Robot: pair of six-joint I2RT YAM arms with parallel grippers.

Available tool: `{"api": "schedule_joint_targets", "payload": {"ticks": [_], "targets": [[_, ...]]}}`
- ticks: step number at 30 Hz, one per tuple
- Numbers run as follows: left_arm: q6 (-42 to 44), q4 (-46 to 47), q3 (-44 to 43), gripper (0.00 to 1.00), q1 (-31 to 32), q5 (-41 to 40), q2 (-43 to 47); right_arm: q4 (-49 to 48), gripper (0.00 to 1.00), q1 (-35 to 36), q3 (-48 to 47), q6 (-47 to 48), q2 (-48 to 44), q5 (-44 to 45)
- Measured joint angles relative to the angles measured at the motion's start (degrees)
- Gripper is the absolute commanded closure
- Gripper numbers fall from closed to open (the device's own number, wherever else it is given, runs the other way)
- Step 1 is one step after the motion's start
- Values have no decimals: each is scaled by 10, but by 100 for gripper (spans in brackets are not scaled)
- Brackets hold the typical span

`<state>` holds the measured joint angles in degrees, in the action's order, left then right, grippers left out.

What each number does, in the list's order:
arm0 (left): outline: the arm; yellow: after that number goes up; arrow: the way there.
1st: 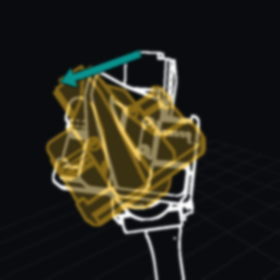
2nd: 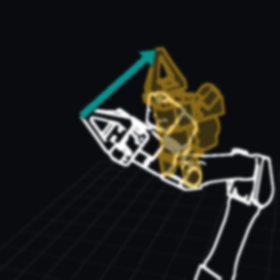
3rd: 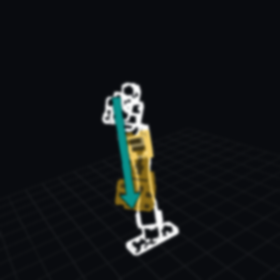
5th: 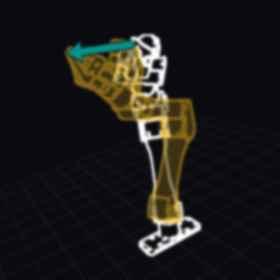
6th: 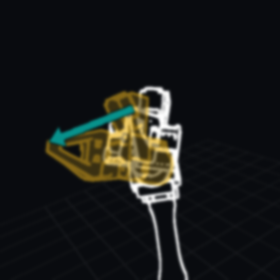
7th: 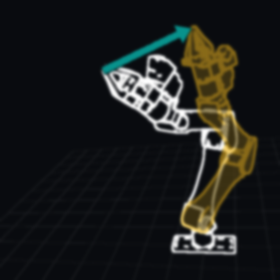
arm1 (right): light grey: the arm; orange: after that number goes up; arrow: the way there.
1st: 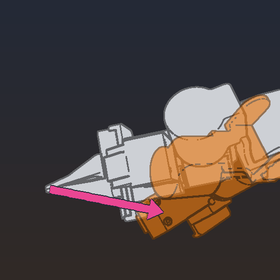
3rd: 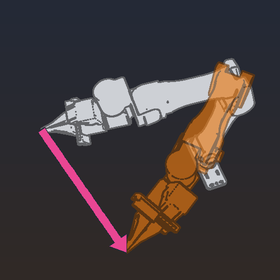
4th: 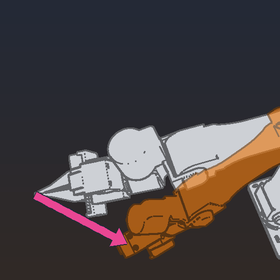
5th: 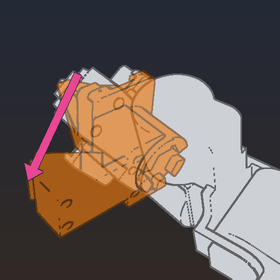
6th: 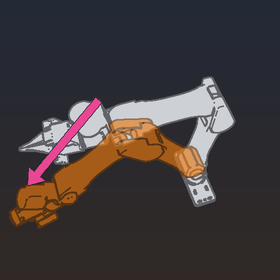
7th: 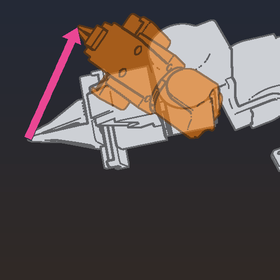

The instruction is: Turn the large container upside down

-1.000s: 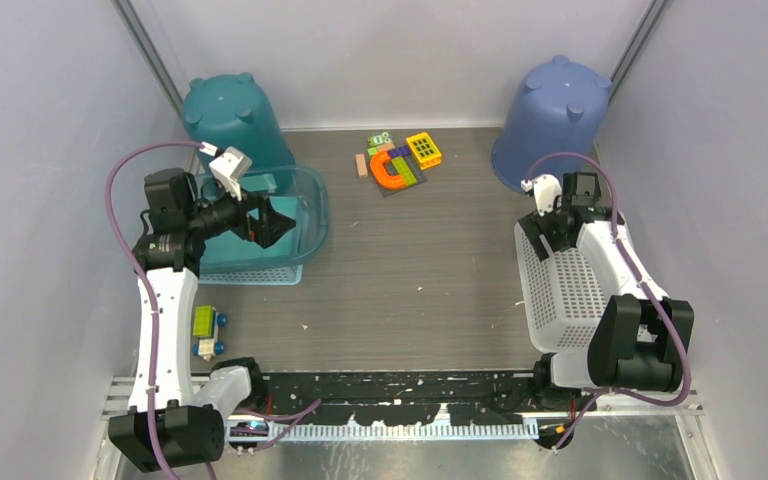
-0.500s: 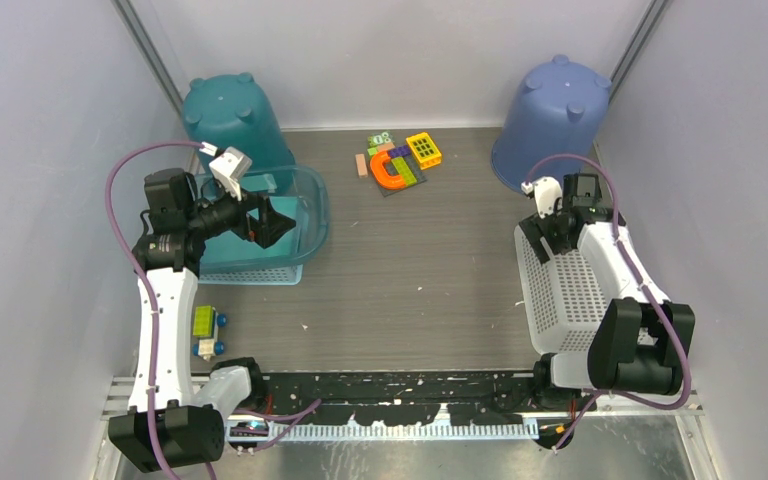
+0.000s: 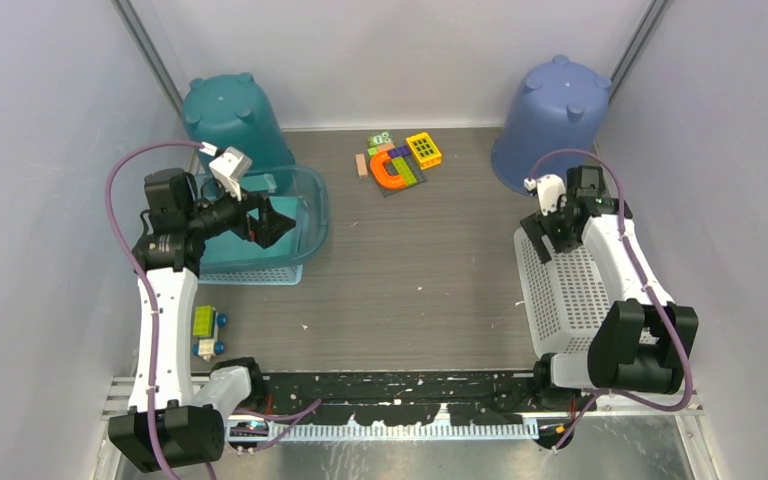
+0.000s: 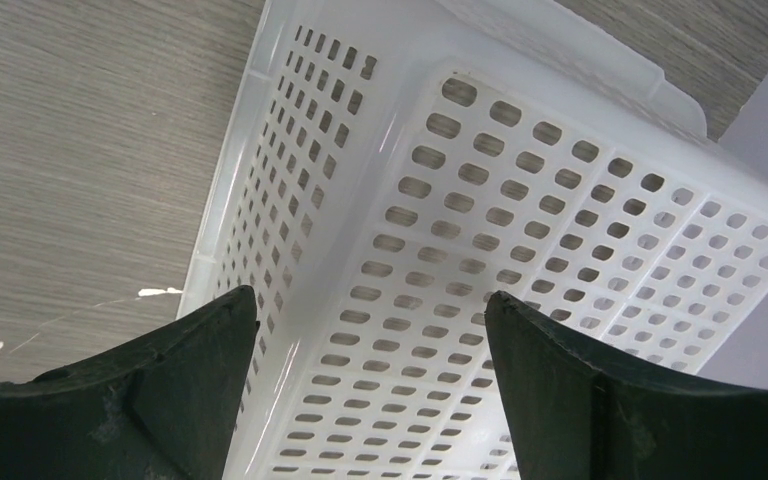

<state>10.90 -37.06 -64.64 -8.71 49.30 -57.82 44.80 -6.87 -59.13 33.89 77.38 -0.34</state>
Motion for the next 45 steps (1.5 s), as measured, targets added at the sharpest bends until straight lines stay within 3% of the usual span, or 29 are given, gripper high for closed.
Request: {"api": "schedule_joint_targets", "payload": {"ticks": [15, 19, 22, 32, 39, 45], "targets": [[0, 0, 0, 0, 0, 0, 0, 63, 9, 0, -170, -40, 13, -37], [0, 0, 0, 0, 0, 0, 0, 75, 4, 11, -187, -62, -5, -64], [0, 0, 0, 0, 0, 0, 0, 78, 0, 48, -188, -78, -33, -70], [1, 0, 0, 0, 0, 0, 0, 75, 0, 241, -186, -101, -70, -77], [32, -13, 0, 0, 0, 0, 8, 46, 0, 308, -164, -100, -70, -121], [99, -58, 0, 0, 5, 9, 18, 23, 0, 327, -124, -96, -70, -165]]}}
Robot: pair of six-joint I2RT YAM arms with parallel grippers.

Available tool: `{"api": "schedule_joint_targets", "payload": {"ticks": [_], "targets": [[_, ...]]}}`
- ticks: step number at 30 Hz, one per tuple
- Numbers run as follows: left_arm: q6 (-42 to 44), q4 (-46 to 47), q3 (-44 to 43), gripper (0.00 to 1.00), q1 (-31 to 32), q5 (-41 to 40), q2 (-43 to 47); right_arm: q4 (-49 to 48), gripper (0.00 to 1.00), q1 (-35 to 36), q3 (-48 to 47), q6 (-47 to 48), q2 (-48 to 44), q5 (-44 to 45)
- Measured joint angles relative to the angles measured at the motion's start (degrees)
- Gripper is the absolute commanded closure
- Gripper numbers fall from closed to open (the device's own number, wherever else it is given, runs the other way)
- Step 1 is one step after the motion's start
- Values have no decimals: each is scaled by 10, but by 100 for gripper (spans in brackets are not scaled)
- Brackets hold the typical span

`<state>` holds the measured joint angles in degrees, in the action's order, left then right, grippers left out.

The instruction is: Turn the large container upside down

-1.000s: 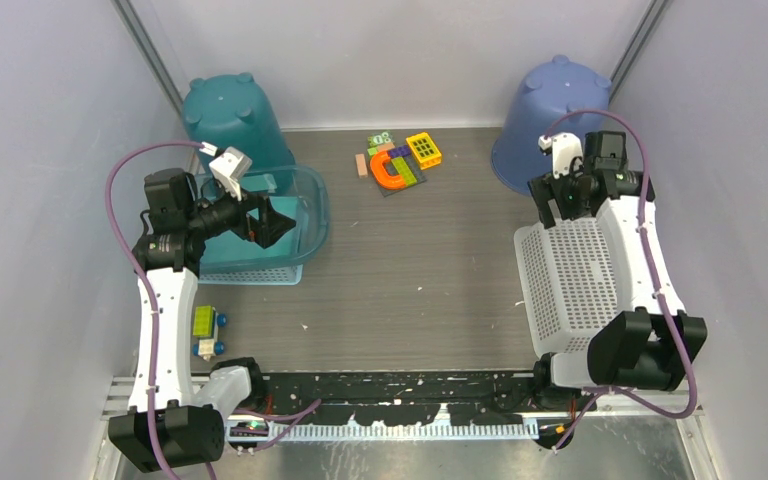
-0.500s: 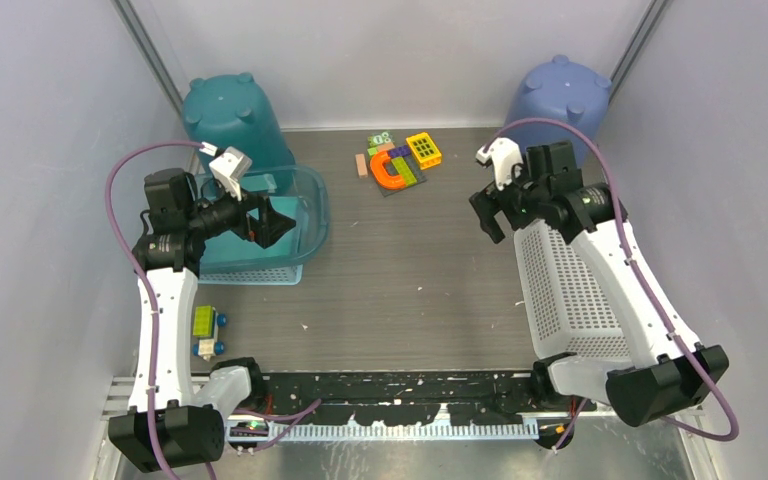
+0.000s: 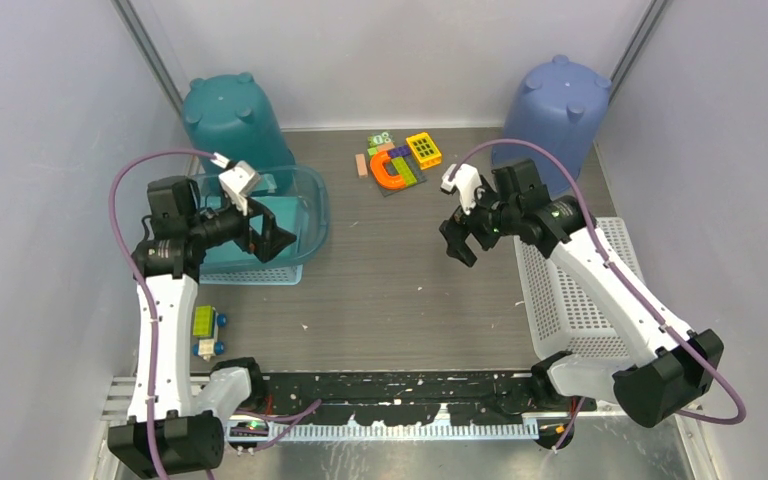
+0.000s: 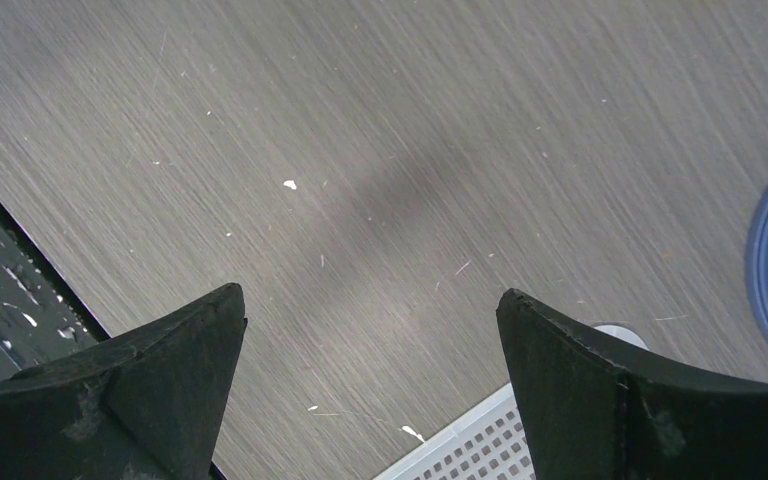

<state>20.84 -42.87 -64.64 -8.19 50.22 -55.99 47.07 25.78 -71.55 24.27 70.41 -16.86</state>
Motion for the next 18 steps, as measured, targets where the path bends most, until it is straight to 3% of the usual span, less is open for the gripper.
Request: {"api": "schedule_joint_targets", "payload": {"ticks": [7, 14, 18], "targets": [[84, -58, 0, 0, 76, -39, -2, -22, 0, 0, 49, 7, 0, -15], [127, -57, 27, 0, 209, -179, -28, -33, 0, 0, 71, 11, 0, -16], [135, -34, 65, 0, 253, -261, -46, -40, 0, 0, 74, 11, 0, -16]]}}
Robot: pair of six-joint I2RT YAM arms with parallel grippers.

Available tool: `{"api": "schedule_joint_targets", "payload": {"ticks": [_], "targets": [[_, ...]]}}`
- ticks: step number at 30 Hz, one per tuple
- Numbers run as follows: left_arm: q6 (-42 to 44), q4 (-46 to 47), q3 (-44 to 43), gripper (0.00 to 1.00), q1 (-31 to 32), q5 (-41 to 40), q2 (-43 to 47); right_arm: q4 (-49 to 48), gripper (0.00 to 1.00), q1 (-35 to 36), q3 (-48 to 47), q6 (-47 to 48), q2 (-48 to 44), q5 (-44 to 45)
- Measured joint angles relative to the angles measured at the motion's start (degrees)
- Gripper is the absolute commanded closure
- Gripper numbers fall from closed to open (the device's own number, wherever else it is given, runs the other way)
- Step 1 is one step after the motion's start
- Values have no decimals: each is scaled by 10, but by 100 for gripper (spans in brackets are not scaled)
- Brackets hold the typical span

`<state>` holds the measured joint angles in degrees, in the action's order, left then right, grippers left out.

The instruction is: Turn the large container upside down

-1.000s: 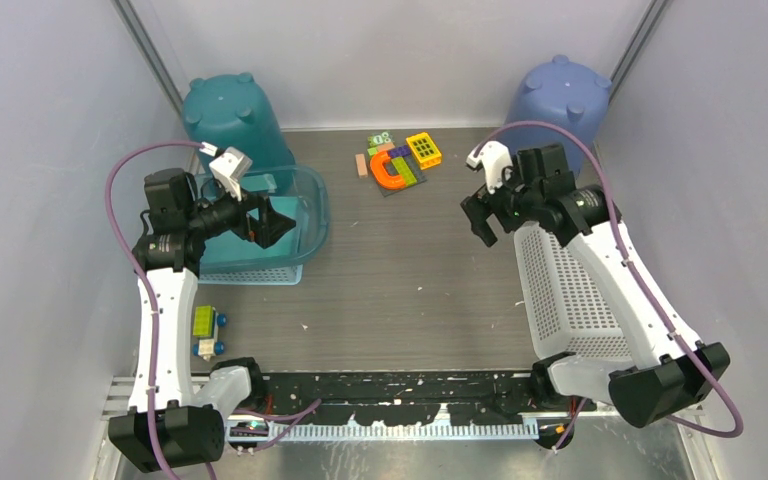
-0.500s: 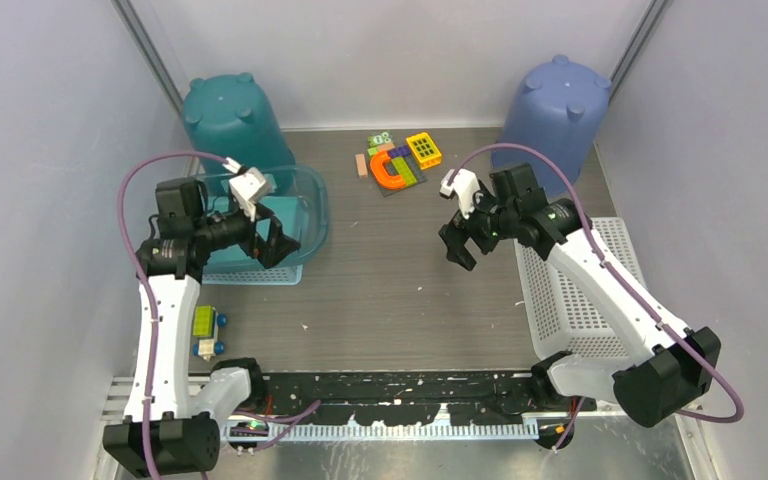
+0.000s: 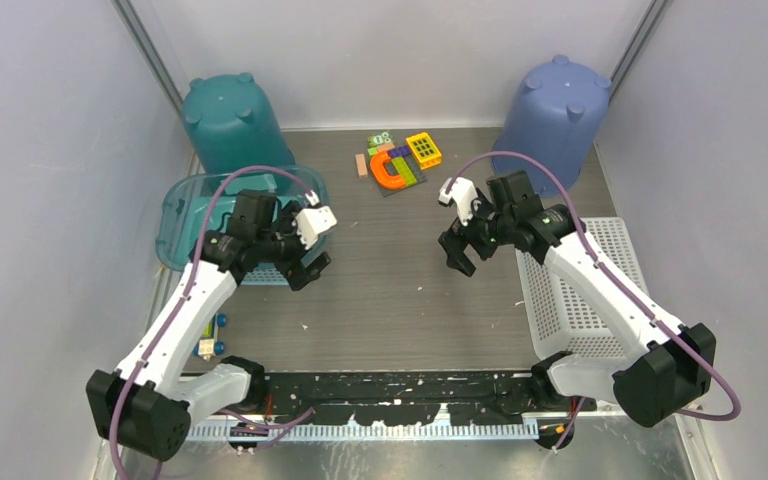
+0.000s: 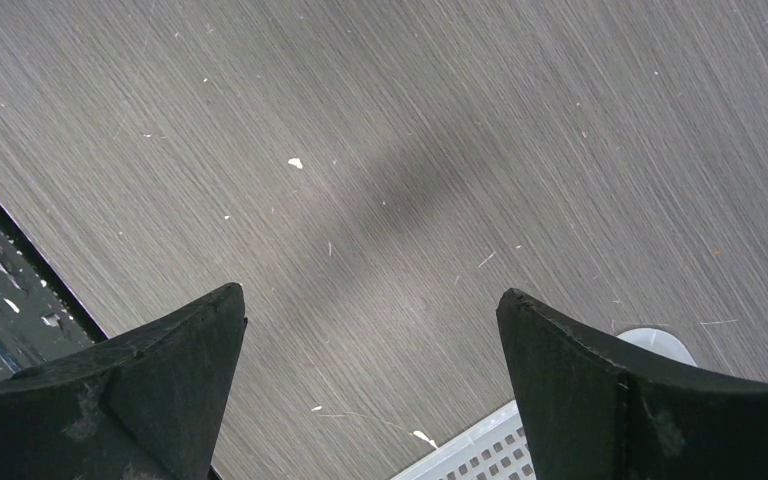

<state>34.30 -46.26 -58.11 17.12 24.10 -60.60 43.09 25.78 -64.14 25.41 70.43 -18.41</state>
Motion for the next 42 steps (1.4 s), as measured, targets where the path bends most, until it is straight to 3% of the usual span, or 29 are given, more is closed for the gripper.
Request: {"api": "schedule_joint_targets", "payload": {"ticks": [7, 19, 32, 42], "targets": [[8, 37, 22, 19, 9, -70, -45, -3, 0, -1, 4, 2, 0, -2], [9, 49, 22, 59, 13, -91, -80, -11, 0, -7, 11, 2, 0, -8], [18, 46, 22, 85, 33, -106, -78, -11, 0, -9, 12, 2, 0, -12], [17, 25, 22, 99, 60, -127, -50, -11, 0, -12, 12, 2, 0, -13]]}}
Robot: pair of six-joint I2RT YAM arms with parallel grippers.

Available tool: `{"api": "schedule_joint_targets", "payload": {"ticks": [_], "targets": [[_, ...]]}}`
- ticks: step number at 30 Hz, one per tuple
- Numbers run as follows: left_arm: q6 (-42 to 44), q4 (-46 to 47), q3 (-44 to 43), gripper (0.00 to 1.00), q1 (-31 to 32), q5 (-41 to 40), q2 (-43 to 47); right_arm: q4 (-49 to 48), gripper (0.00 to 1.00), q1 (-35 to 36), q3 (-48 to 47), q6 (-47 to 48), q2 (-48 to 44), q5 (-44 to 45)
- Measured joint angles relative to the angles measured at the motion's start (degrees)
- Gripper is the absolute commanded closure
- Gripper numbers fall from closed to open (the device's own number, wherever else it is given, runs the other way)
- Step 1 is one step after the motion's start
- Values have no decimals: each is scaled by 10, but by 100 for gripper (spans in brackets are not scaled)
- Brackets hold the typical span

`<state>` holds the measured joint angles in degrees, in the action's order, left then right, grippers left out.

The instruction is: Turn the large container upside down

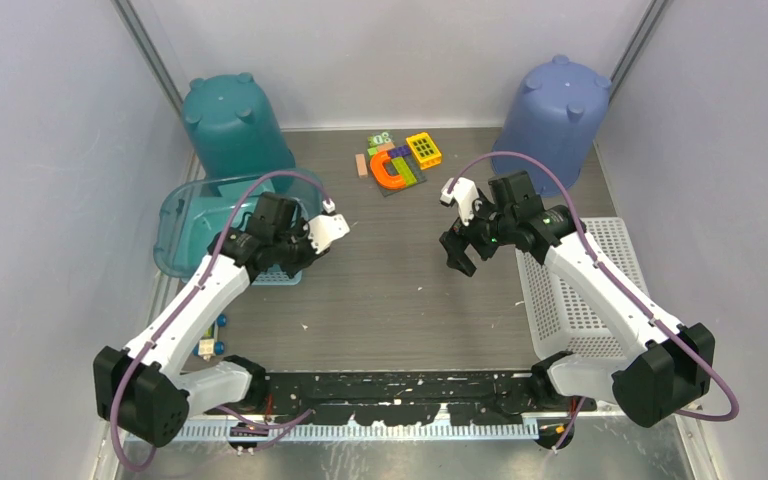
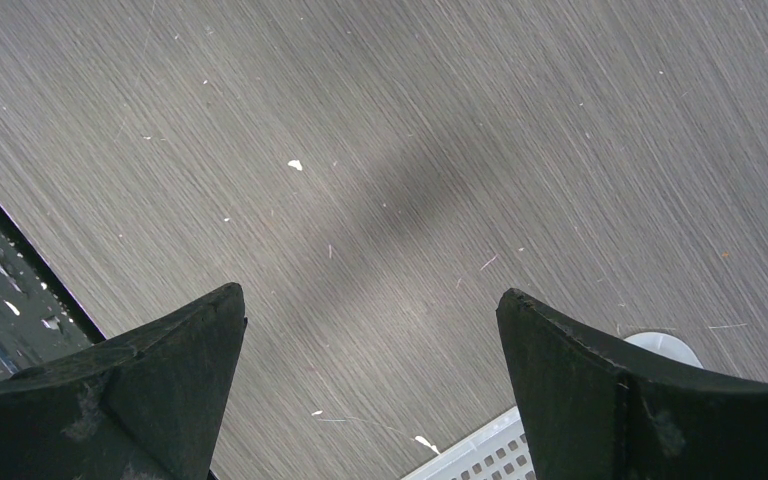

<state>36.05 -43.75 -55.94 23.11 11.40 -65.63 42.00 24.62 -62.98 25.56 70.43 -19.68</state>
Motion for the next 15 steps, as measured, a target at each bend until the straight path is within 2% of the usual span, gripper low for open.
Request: {"api": "schedule_joint_targets", "payload": {"ticks": [15], "targets": [[-3, -7, -35, 100, 21, -67, 35, 0, 0, -1, 0, 0, 0, 0]]}}
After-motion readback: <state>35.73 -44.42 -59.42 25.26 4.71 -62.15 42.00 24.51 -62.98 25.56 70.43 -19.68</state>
